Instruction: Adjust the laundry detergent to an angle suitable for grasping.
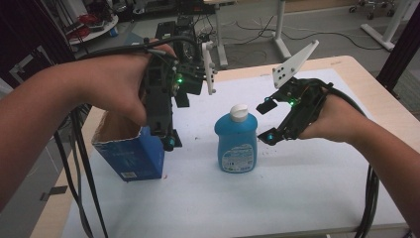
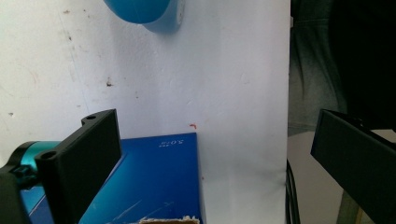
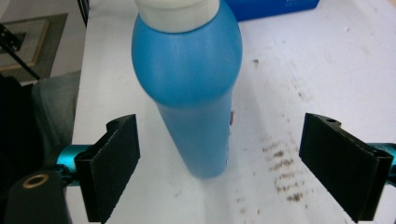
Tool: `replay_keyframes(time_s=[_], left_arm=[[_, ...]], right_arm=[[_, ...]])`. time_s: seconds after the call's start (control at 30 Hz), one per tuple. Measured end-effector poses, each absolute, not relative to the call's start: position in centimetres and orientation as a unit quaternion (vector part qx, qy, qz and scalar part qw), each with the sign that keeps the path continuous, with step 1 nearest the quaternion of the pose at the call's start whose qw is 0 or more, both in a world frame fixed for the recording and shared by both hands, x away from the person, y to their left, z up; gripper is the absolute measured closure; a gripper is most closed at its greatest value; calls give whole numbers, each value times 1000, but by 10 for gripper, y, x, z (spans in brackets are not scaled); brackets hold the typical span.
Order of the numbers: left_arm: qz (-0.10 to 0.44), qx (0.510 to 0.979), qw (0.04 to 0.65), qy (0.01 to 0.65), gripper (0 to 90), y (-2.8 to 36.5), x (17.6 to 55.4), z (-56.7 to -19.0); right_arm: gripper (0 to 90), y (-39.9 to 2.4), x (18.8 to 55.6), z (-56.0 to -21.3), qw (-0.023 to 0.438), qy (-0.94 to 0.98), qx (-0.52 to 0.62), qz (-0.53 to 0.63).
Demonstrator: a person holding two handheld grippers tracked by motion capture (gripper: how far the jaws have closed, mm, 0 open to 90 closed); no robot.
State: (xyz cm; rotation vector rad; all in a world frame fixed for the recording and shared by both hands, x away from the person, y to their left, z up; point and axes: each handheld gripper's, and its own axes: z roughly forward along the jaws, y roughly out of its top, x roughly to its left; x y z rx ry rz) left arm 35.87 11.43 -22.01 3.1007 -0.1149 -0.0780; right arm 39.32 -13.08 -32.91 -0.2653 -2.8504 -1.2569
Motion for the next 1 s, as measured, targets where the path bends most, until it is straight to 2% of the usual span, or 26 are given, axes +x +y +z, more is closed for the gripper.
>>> replay_keyframes(time_s=[0.07,0.67,1.0], left_arm=[[-24,999,20,-34,17,115,358,-220],[-21,999,20,-37,18,114,360,-220],[-22,999,22,-36,17,113,361,-220]], right_arm=[[30,-132,393,-325,3,-919,-87,-385],[9,-135,388,-271,-9,-980,-77,-184],[10,-131,385,-251,-17,-989,-72,-130]])
